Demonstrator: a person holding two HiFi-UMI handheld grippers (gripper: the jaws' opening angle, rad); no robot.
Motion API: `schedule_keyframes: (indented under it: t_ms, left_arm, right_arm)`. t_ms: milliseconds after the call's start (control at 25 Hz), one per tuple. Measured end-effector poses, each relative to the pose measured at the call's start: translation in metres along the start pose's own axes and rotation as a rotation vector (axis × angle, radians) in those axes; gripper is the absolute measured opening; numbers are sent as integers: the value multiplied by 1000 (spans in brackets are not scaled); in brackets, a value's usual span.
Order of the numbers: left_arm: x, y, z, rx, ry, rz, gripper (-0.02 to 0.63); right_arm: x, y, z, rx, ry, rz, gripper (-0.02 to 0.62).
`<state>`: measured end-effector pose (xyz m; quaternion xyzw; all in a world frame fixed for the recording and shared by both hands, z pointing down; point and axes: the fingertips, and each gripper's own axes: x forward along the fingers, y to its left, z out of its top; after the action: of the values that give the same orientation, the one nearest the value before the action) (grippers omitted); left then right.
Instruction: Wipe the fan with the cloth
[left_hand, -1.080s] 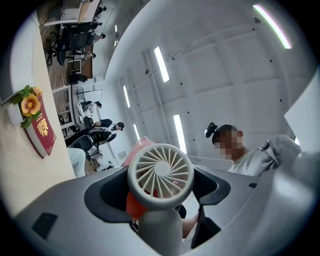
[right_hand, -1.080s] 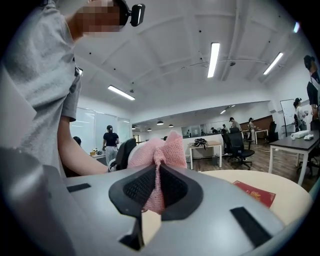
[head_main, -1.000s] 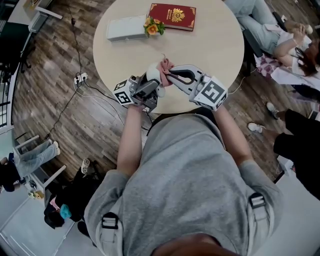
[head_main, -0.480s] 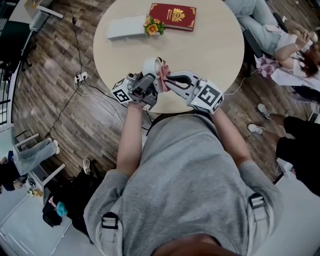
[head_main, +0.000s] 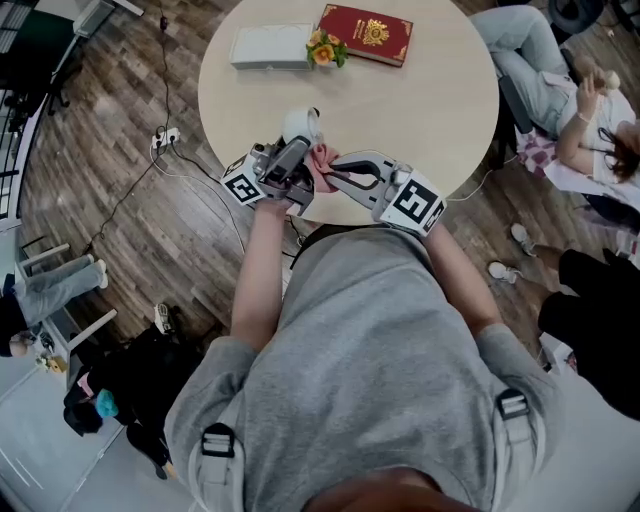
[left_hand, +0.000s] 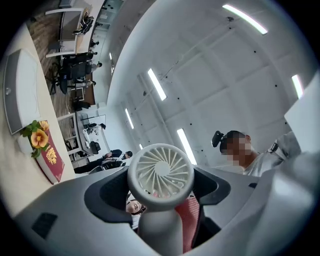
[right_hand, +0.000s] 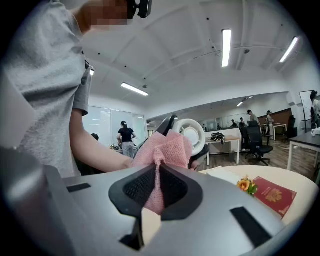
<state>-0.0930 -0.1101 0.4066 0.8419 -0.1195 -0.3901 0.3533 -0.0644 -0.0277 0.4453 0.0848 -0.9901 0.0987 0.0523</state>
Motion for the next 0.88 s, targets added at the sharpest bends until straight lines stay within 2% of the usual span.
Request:
schedule_keyframes:
  t_ms: [160, 280, 400, 480, 640, 760, 880]
  left_arm:
    - [-5, -5, -5, -12, 11, 4, 376]
    - [-10, -13, -3, -36, -11, -26, 374]
    - [-9, -25, -1, -54, -20, -76, 376]
    - [-8, -31, 2, -61, -30, -103, 375]
    - [-10, -35, 11, -57, -59, -127, 375]
    - [-14, -33, 19, -37, -91, -117, 374]
    - [-16, -25, 26, 10, -107, -44, 376]
  right_arm:
    - [6, -1, 17, -23, -33, 5, 28]
    - [9, -6, 24, -3, -48, -23, 28]
    - [9, -12, 20, -7, -31, -46, 28]
    - [9, -16, 11, -48, -9, -44, 28]
    - [12, -16, 1, -73, 17, -35, 28]
    - [15, -15, -2, -74, 32, -31, 28]
    - [17, -10, -4, -84, 55, -12, 28]
